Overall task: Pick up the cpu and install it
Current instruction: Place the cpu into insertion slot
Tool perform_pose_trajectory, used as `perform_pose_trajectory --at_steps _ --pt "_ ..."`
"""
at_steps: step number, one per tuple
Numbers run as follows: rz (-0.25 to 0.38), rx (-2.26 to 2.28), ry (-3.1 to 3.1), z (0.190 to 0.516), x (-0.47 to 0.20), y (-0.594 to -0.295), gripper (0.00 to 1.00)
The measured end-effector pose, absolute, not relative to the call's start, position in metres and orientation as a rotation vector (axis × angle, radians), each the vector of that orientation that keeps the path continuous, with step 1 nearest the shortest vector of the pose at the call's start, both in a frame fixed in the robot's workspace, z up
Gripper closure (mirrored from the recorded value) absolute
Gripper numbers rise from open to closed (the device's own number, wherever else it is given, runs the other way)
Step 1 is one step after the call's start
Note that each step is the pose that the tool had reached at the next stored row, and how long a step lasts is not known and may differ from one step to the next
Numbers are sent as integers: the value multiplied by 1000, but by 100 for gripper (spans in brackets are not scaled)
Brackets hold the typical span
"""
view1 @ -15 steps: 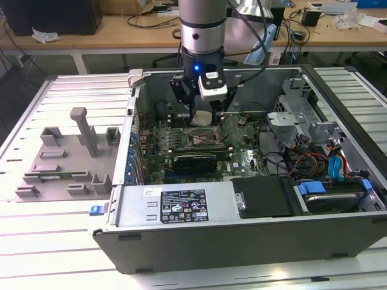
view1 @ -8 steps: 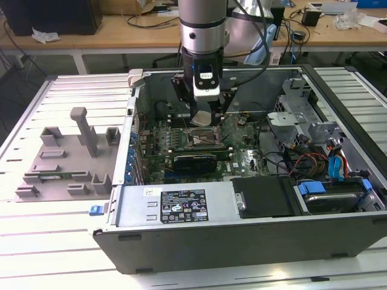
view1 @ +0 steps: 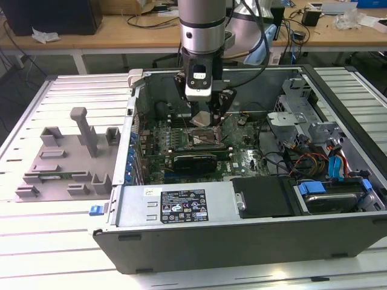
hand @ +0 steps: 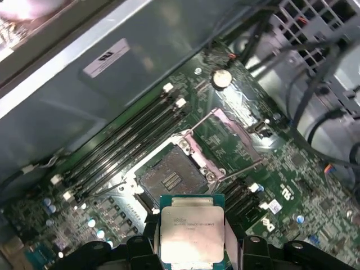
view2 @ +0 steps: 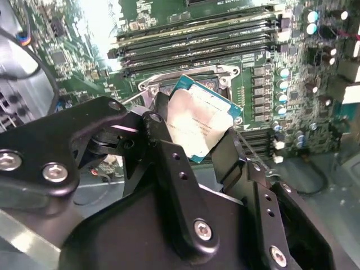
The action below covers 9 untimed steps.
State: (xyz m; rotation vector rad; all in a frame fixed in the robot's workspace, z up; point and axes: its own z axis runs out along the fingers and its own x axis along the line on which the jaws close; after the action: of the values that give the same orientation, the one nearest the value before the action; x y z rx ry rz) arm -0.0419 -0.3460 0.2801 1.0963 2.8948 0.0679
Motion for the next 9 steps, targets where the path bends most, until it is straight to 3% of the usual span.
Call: perform_pose_trajectory --at_steps 9 --pt "60 1388 2762 280 -42 -346 45"
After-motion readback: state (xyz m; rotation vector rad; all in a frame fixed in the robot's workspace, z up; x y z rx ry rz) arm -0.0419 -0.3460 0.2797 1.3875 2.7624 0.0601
